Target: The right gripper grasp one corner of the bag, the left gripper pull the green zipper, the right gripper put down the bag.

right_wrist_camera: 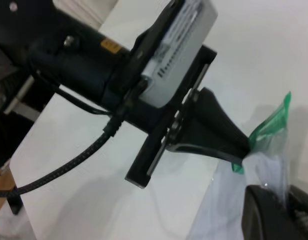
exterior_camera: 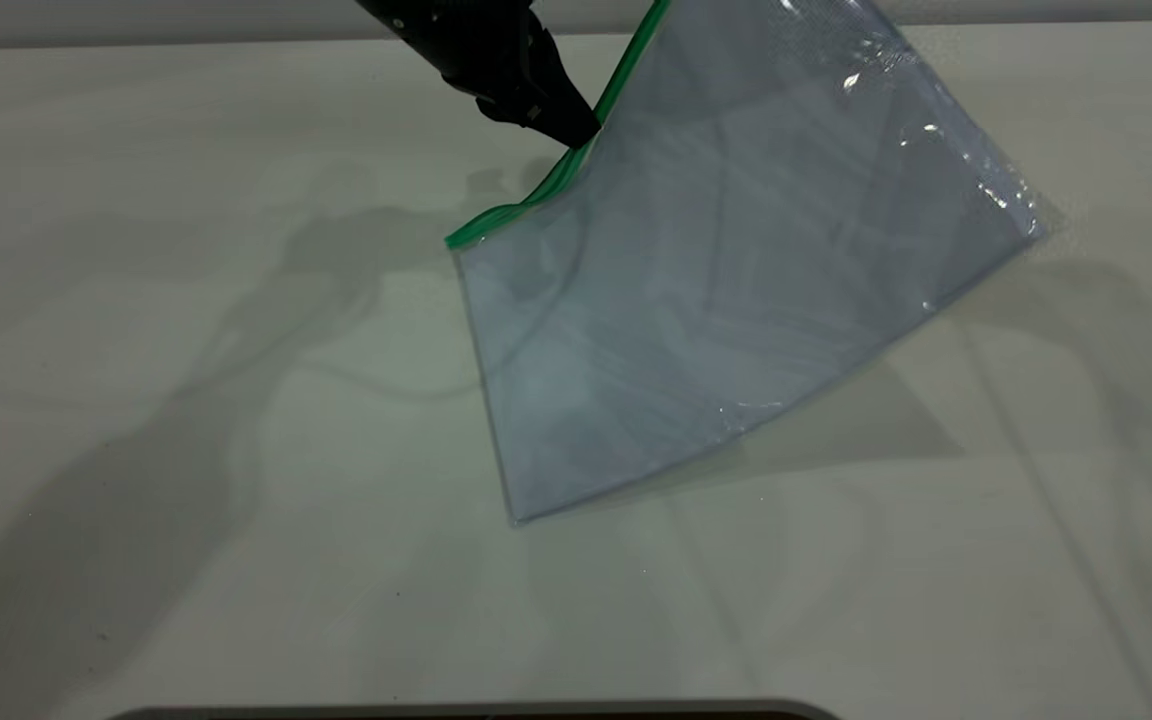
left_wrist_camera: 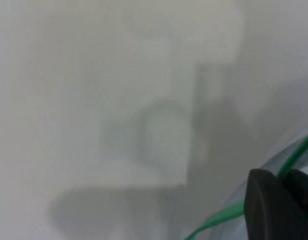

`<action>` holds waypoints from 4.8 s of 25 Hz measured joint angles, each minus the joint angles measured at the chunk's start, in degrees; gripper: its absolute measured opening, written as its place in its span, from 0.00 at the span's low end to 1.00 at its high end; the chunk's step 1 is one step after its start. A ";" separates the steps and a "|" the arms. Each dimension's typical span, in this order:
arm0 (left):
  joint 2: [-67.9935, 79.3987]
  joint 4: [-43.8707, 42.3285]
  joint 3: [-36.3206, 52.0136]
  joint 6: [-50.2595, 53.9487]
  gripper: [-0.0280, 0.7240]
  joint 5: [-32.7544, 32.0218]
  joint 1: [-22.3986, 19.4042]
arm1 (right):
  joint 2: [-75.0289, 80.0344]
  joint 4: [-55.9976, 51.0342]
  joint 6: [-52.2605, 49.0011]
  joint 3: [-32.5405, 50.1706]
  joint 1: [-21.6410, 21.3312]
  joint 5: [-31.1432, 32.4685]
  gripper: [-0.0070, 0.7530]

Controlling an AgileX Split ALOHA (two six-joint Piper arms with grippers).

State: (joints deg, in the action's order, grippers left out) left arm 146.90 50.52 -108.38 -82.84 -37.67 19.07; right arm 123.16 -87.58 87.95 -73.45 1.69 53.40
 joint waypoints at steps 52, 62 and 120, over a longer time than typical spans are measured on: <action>-21.95 -10.05 -0.03 20.05 0.72 -11.17 -5.19 | 5.47 -3.16 0.85 -0.30 3.14 -4.92 0.06; -34.80 -17.33 -0.03 33.32 0.72 -21.04 -5.19 | 2.66 12.13 -2.93 -0.30 6.94 -20.37 0.59; -127.43 -50.52 80.53 79.86 0.72 -25.83 -5.19 | -84.98 82.89 -81.75 44.80 6.48 8.08 0.49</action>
State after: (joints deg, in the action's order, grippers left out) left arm 19.47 0.00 -27.85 -2.97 -63.50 13.88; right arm 38.17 -4.68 6.20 -28.65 8.17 61.48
